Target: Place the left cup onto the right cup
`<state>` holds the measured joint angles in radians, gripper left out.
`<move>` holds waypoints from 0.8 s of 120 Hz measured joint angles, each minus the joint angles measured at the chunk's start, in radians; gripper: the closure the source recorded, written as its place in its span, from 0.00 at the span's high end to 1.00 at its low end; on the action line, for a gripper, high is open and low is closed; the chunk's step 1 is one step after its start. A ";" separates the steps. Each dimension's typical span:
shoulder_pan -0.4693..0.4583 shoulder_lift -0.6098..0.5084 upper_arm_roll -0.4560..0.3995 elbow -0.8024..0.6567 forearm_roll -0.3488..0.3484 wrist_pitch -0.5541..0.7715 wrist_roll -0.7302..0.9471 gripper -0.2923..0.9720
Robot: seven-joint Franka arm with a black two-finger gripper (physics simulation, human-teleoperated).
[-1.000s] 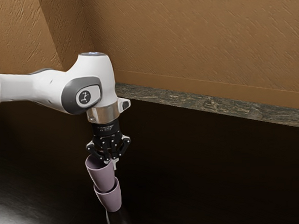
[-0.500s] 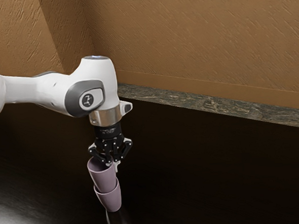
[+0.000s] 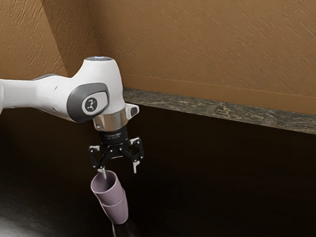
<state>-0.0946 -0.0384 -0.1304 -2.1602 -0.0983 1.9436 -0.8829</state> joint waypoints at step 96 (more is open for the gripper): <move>-0.011 -0.097 0.002 0.098 0.120 -0.054 0.184 0.77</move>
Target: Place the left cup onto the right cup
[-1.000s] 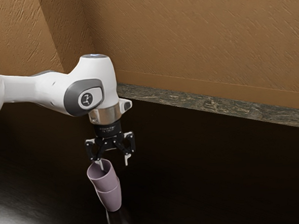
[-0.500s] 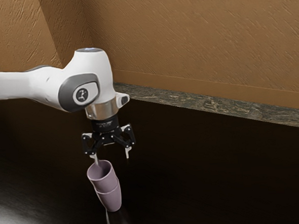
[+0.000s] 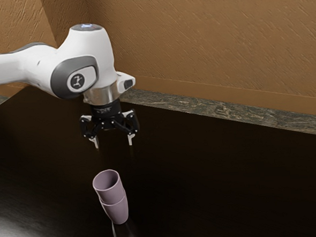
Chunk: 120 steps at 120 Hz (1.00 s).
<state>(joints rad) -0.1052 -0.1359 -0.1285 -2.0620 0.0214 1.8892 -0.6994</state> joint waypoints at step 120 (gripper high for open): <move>-0.073 0.114 0.221 0.262 0.086 -0.094 0.708 0.77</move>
<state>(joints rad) -0.1779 -0.0219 0.0922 -1.8004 0.1071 1.7951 0.0088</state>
